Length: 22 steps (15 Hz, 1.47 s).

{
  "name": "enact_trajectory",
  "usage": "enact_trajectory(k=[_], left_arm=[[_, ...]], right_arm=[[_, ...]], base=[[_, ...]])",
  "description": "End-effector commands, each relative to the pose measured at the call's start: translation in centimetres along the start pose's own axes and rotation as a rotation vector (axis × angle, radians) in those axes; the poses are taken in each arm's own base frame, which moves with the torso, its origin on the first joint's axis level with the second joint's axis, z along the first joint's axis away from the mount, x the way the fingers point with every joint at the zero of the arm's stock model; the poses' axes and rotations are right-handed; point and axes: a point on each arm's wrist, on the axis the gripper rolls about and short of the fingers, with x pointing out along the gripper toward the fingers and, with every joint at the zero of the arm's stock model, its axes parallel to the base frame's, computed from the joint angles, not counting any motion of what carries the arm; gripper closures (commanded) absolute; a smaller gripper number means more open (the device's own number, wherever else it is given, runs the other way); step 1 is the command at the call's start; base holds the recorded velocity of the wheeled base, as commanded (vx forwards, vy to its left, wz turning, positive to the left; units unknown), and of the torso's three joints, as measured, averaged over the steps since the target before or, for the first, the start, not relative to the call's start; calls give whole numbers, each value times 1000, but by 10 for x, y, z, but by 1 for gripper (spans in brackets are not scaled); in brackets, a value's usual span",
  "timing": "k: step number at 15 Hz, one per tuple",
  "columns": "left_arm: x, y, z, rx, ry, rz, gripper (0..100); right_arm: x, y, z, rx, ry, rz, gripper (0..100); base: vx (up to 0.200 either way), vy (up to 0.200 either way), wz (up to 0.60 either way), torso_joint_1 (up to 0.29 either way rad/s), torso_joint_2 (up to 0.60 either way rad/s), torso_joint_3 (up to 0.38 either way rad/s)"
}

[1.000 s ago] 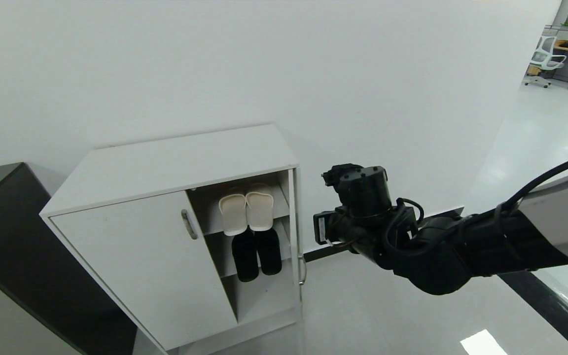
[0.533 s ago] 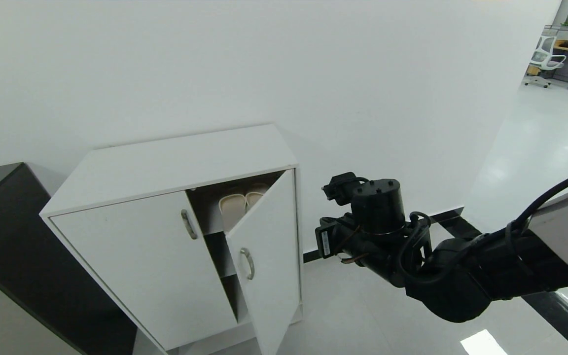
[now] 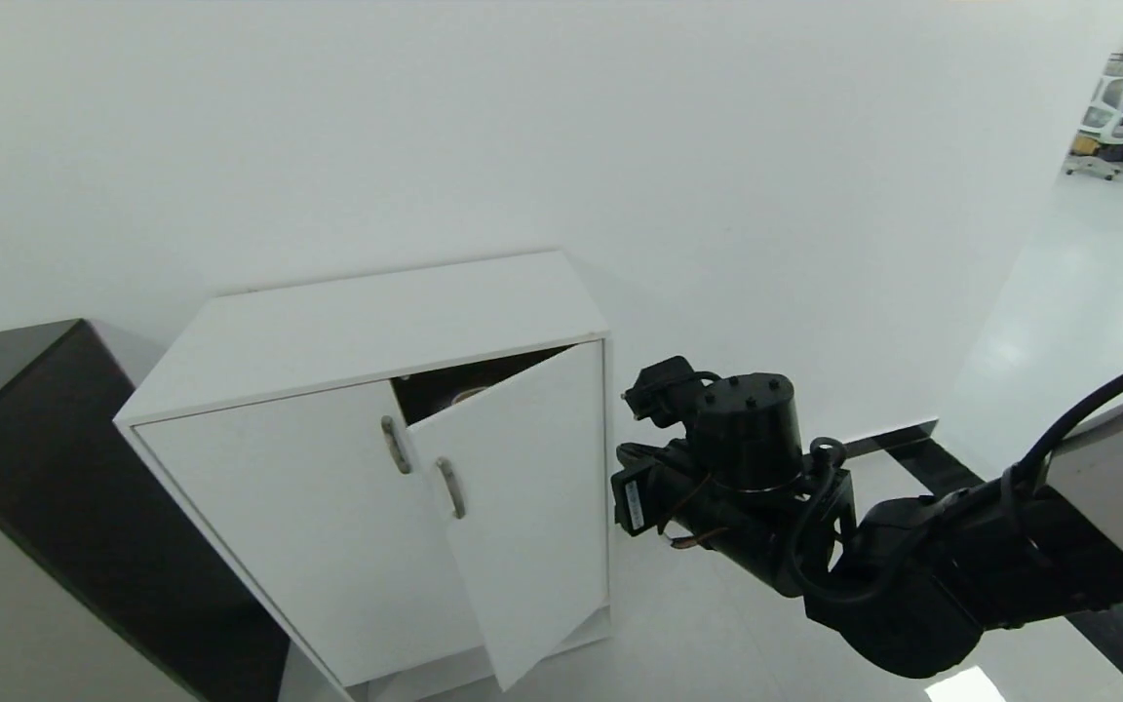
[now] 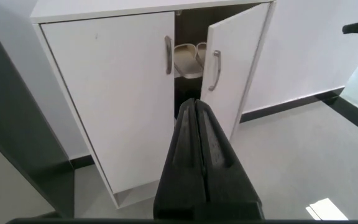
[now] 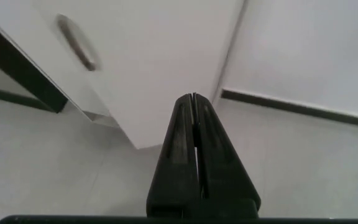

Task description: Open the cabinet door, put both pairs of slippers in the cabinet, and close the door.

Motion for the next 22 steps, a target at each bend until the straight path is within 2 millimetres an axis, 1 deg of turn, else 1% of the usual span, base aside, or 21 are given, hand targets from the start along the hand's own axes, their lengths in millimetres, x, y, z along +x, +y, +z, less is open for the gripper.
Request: enact_trajectory(k=[1,2,7,10,11,13,15,18,20,22], left_arm=[[0,0,0,0,1,1,100],[0,0,0,0,1,1,100],[0,0,0,0,1,1,100],[0,0,0,0,1,1,100],[0,0,0,0,1,0,100],[0,0,0,0,1,0,100],[0,0,0,1,1,0,100],[0,0,0,0,1,0,100],[0,0,0,0,1,0,100],[0,0,0,0,1,1,100]], right_arm=[[2,2,-5,-5,14,5,100],[2,2,-5,-5,14,3,100],[3,2,-14,-6,36,24,100],[-6,-3,-31,-1,14,228,100],[-7,-5,-35,-3,18,268,100],[-10,-8,-42,-28,31,324,100],[-11,-8,-44,-36,17,368,100],[-11,-7,-47,-37,29,393,100],[-6,-6,-49,-37,33,391,100],[5,-3,-51,-35,27,387,100]], base=[[0,0,600,51,-129,-56],[0,0,600,36,-61,-46],[0,0,0,0,0,0],[0,0,0,0,0,0],[0,0,0,0,0,0],[200,0,0,0,-2,0],[200,0,0,-5,-7,0],[200,0,0,7,9,-2],[200,0,0,5,0,2],[0,0,0,0,0,0]])
